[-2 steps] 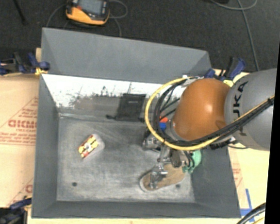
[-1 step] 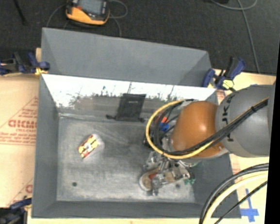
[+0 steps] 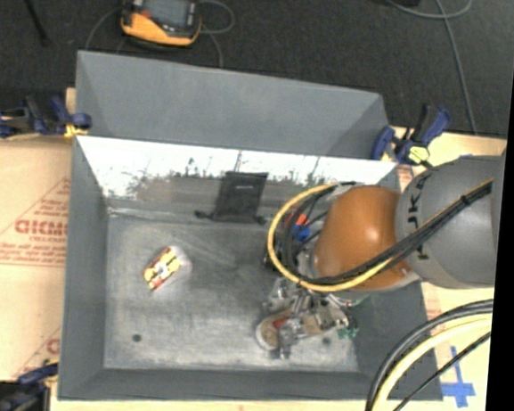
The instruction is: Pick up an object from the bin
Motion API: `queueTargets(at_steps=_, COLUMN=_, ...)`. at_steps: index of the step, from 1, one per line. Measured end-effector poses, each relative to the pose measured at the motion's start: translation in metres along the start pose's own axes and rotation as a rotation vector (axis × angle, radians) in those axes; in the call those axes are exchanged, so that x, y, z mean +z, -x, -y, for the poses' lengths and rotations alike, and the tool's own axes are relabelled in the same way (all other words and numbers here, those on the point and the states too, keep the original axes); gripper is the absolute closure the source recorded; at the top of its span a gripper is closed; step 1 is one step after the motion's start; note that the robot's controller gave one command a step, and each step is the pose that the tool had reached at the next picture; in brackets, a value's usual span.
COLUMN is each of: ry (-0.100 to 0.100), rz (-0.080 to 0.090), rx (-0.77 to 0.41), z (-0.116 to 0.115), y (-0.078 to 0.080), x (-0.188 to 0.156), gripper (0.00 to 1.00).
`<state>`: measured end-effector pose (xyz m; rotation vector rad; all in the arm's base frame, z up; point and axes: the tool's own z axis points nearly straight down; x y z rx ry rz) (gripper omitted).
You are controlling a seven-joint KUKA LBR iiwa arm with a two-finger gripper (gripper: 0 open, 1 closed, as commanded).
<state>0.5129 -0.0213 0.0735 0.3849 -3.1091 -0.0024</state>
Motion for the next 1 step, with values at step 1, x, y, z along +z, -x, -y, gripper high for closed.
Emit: queueTargets(at_steps=1, ry=-0.003, rz=0.011, rx=-0.022, z=0.013, y=-0.008, x=-0.1369, gripper=1.0)
